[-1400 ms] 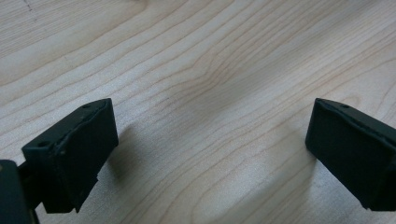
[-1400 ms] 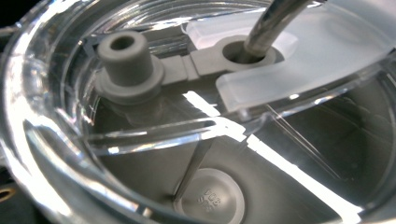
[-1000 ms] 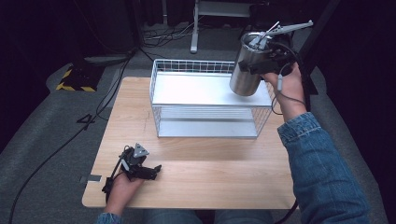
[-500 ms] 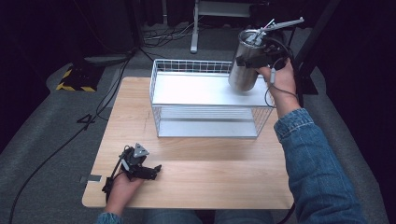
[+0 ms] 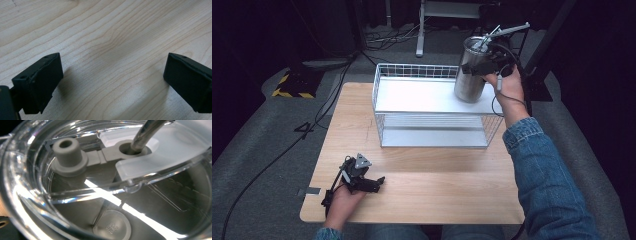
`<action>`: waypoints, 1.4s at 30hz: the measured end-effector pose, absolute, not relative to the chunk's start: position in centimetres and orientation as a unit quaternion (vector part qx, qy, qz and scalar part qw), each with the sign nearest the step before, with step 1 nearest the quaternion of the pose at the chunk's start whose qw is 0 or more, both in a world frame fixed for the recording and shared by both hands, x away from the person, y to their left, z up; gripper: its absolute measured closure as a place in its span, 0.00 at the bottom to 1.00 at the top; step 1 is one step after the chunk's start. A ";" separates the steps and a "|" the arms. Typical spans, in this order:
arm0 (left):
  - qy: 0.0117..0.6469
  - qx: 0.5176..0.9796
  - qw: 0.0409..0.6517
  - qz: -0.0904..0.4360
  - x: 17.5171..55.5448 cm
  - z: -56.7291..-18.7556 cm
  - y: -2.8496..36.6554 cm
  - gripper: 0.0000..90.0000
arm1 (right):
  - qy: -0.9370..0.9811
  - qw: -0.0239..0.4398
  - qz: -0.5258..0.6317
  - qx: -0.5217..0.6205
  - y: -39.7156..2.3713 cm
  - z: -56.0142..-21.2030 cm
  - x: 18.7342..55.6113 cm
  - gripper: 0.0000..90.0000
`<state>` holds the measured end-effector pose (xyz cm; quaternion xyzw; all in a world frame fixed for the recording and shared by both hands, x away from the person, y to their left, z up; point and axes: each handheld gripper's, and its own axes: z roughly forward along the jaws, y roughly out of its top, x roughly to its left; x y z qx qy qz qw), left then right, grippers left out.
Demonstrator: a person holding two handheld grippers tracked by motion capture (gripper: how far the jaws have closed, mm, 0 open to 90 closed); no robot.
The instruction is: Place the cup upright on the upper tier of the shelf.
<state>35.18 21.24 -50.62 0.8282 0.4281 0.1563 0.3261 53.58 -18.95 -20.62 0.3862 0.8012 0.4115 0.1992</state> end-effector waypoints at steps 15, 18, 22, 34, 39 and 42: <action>0.428 0.828 0.326 0.157 35.2 -50.6 21.2 0.03 | 0.804 0.188 0.406 0.391 -19.0 -21.9 54.0 0.04; 0.428 0.828 0.326 0.157 35.2 -50.6 21.2 0.03 | 0.804 0.186 0.407 0.392 -19.0 -22.1 54.0 0.04; 0.428 0.829 0.326 0.155 35.2 -50.6 21.3 0.03 | 0.804 0.187 0.408 0.391 -19.0 -22.2 54.0 0.04; 0.428 0.829 0.324 0.156 35.2 -50.6 21.2 0.03 | 0.801 0.198 0.431 0.366 -19.2 -22.9 53.9 0.03; 0.428 0.829 0.325 0.155 35.2 -50.6 21.3 0.03 | 0.796 0.202 0.435 0.369 -19.2 -23.1 53.9 0.00; 0.428 0.829 0.326 0.155 35.2 -50.6 21.3 0.03 | 0.794 0.207 0.437 0.368 -19.2 -23.1 53.9 0.00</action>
